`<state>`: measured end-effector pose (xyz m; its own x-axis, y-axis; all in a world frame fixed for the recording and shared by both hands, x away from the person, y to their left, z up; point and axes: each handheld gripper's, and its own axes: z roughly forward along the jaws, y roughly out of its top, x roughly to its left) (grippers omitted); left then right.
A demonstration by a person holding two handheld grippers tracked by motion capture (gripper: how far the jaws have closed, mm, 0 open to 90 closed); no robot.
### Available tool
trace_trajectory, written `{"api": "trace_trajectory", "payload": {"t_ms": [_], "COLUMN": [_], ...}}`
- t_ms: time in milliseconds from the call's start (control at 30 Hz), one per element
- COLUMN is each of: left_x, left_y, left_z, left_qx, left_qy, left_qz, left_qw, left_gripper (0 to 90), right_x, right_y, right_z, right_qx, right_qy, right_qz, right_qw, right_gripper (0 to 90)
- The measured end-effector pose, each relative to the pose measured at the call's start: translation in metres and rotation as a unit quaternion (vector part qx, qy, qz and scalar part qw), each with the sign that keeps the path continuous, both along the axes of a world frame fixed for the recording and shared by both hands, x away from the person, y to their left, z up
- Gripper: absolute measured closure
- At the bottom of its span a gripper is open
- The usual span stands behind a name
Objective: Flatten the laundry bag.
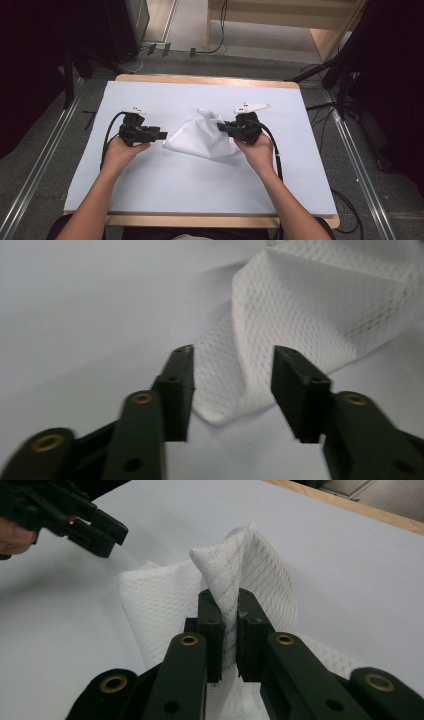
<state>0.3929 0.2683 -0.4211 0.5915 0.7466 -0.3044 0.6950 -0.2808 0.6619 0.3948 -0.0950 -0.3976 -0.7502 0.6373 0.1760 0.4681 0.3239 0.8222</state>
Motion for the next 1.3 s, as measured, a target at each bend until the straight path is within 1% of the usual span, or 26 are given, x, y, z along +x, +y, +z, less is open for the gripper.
{"api": "trace_trajectory", "payload": {"t_ms": [33,67,133,200,233,300,333,433,467,500,533,667,767,867,900,933,1000,1033,1067,1100,1200,1300], "left_x": [0.001,0.003,0.007,0.013,0.016,0.020,0.021,0.024,0.024,0.023,0.023,0.022,0.022,0.020,0.020,0.020,0.020,0.020,0.020,0.020,0.020,0.020], "left_y": [0.000,0.001,0.000,-0.002,-0.004,-0.011,-0.013,-0.023,-0.025,-0.026,-0.027,-0.028,-0.028,-0.029,-0.030,-0.031,-0.031,-0.031,-0.031,-0.031,-0.031,-0.031], "left_z": [-0.001,-0.002,-0.007,-0.013,-0.016,-0.022,-0.024,-0.033,-0.036,-0.036,-0.036,-0.036,-0.036,-0.035,-0.035,-0.035,-0.035,-0.035,-0.035,-0.035,-0.034,-0.034], "left_qx": [0.004,0.008,0.009,0.004,-0.001,-0.002,0.002,0.022,0.027,0.022,0.025,0.035,0.032,0.041,0.044,0.046,0.048,0.047,0.047,0.047,0.048,0.048], "left_qy": [-0.001,0.003,0.016,0.031,0.041,0.053,0.056,0.071,0.069,0.065,0.064,0.056,0.057,0.052,0.049,0.048,0.047,0.048,0.048,0.049,0.048,0.048], "left_qz": [0.002,0.003,0.008,0.003,-0.001,-0.007,-0.014,-0.025,-0.027,-0.024,-0.025,-0.026,-0.025,-0.025,-0.024,-0.024,-0.024,-0.025,-0.025,-0.025,-0.025,-0.026], "left_qw": [1.0000,1.0000,0.9998,0.9995,0.9991,0.9986,0.9983,0.9969,0.9969,0.9973,0.9973,0.9975,0.9975,0.9975,0.9975,0.9975,0.9975,0.9974,0.9974,0.9974,0.9974,0.9973], "left_gripper": [63.9,69.6,77.7,84.9,86.4,89.5,90.0,90.0,90.0,90.0,90.0,90.0,90.0,90.0,90.0,90.0,90.0,90.0,90.0,90.0,90.0,90.0], "right_x": [-0.002,-0.003,-0.006,-0.005,-0.005,-0.003,-0.003,-0.003,-0.003,-0.004,-0.005,-0.017,-0.031,-0.044,-0.048,-0.052,-0.059,-0.067,-0.067,-0.071,-0.081,-0.088], "right_y": [0.000,-0.001,-0.001,-0.002,-0.002,-0.003,-0.003,-0.004,-0.005,-0.005,-0.006,-0.010,-0.015,-0.022,-0.024,-0.027,-0.029,-0.031,-0.031,-0.032,-0.033,-0.031], "right_z": [0.001,0.001,0.001,-0.001,-0.002,-0.005,-0.005,-0.006,-0.006,-0.006,-0.005,-0.002,-0.001,-0.001,-0.001,-0.001,0.000,-0.001,-0.001,-0.002,-0.004,-0.008], "right_qx": [-0.003,-0.003,-0.004,-0.006,-0.007,-0.009,-0.007,-0.005,-0.004,-0.004,-0.003,0.006,0.005,0.000,0.001,0.003,0.007,0.006,0.006,0.005,0.004,0.003], "right_qy": [-0.005,-0.004,-0.008,-0.005,-0.003,0.000,0.004,0.005,0.006,0.006,0.004,0.001,0.001,0.002,0.000,0.004,0.004,0.003,0.003,0.003,0.008,0.019], "right_qz": [0.004,0.007,0.008,0.006,0.006,0.003,0.000,0.000,0.000,0.003,0.005,0.016,0.023,0.028,0.030,0.032,0.036,0.042,0.042,0.045,0.055,0.066], "right_qw": [1.0000,1.0000,0.9999,0.9999,1.0000,1.0000,1.0000,1.0000,1.0000,1.0000,1.0000,0.9999,0.9997,0.9996,0.9996,0.9995,0.9993,0.9991,0.9991,0.9989,0.9985,0.9976], "right_gripper": [85.4,85.3,85.3,85.3,85.4,85.4,85.3,85.4,85.3,85.4,85.4,85.2,85.2,85.2,85.3,85.3,85.3,85.3,85.3,85.3,85.2,83.5]}}
